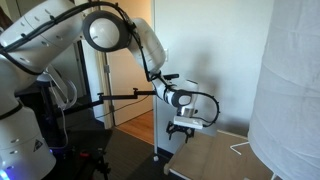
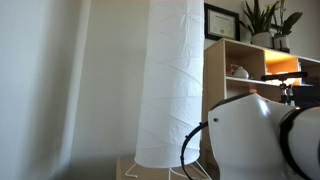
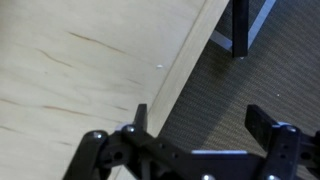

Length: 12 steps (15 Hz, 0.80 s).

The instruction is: Close the drawer on the right

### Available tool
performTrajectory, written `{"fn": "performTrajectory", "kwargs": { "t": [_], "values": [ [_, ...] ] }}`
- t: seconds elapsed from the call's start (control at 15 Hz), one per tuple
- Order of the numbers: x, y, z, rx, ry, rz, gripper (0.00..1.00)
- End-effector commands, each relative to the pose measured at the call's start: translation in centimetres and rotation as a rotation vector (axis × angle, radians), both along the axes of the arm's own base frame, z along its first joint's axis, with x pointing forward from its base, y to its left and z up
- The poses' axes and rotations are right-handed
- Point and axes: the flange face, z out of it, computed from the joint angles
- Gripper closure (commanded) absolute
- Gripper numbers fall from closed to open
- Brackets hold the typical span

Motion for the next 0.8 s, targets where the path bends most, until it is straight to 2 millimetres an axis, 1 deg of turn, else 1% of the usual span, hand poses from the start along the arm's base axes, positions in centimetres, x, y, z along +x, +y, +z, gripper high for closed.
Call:
{"fn": "performTrajectory", "kwargs": {
  "t": [0.0, 0.4, 0.73],
  "values": [
    [-1.5, -0.1, 2.1, -0.017, -0.06, -0.017, 0.0],
    [-3.4, -0.3, 4.0, -0.026, -0.114, -0.016, 0.0],
    [-5.1, -0.7, 5.1, -0.029, -0.141, -0.017, 0.0]
  ]
}}
